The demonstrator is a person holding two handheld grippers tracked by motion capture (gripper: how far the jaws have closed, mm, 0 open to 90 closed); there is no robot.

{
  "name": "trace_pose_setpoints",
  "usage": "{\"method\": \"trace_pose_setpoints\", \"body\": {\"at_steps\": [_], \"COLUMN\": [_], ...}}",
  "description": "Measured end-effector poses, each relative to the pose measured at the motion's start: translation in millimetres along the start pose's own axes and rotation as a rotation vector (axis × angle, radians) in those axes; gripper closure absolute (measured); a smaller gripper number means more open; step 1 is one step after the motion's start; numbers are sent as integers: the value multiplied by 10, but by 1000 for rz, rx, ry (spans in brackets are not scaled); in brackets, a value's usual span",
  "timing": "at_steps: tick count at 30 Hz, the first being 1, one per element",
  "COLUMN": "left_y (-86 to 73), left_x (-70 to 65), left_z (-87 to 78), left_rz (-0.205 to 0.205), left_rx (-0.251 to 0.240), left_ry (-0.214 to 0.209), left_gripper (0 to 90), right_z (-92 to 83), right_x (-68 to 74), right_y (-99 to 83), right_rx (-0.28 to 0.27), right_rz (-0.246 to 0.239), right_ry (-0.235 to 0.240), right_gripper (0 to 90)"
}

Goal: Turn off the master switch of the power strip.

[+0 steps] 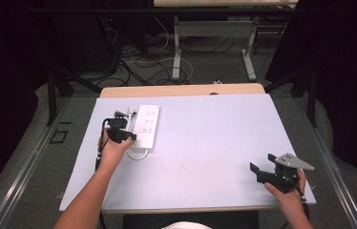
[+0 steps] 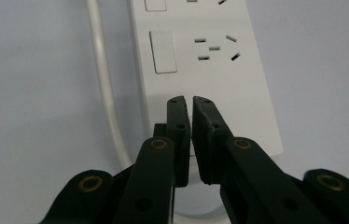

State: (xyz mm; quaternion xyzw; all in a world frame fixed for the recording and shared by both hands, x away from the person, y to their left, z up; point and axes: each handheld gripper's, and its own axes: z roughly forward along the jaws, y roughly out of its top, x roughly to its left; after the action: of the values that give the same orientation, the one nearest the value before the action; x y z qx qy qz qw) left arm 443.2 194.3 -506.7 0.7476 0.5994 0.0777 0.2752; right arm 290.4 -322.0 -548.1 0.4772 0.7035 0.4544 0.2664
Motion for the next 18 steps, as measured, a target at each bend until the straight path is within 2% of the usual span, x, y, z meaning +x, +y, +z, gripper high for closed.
{"method": "trace_pose_setpoints", "body": {"at_steps": [2, 10, 14, 15, 18], "left_y": [10, 31, 40, 35, 38], "left_x": [-10, -33, -29, -36, -38], "left_z": [-13, -30, -47, -36, -45], "left_rz": [2, 23, 36, 30, 36], "left_rx": [-7, -14, -20, -45, -52], "left_ry": [-3, -5, -15, -12, -11], "left_gripper": [832, 772, 697, 678, 651], "right_z": [13, 3, 2, 3, 4], "right_x": [4, -1, -2, -2, -7], "right_y": [-4, -2, -2, -2, -2], "right_rx": [-15, -7, -8, -7, -8], "right_rz": [1, 3, 2, 2, -3], "right_ry": [-2, 4, 3, 4, 3], "right_gripper": [171, 172, 171, 171, 171]}}
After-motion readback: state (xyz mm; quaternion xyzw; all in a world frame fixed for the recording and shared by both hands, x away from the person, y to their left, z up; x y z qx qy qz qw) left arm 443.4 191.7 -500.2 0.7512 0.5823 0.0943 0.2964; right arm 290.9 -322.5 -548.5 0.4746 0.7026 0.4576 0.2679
